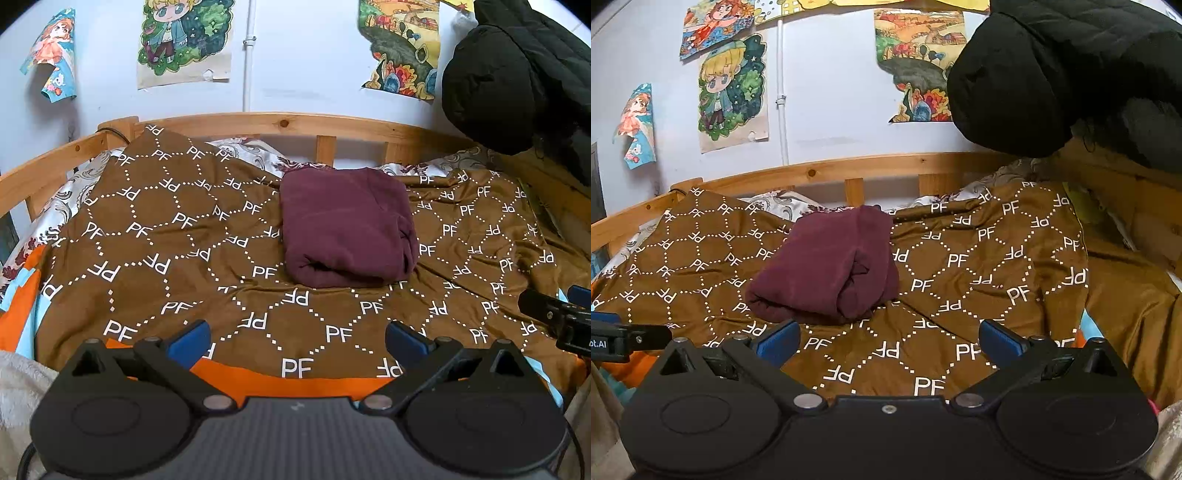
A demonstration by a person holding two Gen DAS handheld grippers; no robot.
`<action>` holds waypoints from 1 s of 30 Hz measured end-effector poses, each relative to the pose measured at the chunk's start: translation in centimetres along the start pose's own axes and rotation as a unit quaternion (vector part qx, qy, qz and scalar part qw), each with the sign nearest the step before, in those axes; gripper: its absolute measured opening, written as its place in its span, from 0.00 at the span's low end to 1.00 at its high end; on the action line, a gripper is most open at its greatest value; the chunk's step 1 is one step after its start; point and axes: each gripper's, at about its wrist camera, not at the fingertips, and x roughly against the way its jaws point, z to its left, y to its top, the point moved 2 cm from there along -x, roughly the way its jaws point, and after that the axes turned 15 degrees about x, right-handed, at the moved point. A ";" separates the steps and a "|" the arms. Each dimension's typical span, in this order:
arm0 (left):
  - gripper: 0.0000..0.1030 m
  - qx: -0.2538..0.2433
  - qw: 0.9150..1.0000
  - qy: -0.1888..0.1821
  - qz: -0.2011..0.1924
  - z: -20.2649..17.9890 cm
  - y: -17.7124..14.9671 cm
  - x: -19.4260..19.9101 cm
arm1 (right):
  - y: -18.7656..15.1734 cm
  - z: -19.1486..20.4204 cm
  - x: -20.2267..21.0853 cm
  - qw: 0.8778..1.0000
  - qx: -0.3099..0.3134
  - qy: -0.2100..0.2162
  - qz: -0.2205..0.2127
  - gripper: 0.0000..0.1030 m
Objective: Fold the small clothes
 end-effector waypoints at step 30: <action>0.99 -0.002 1.000 0.004 0.000 0.0 0.0 -0.1 | -0.2 -0.6 -0.4 1.000 -0.012 0.005 0.014 0.99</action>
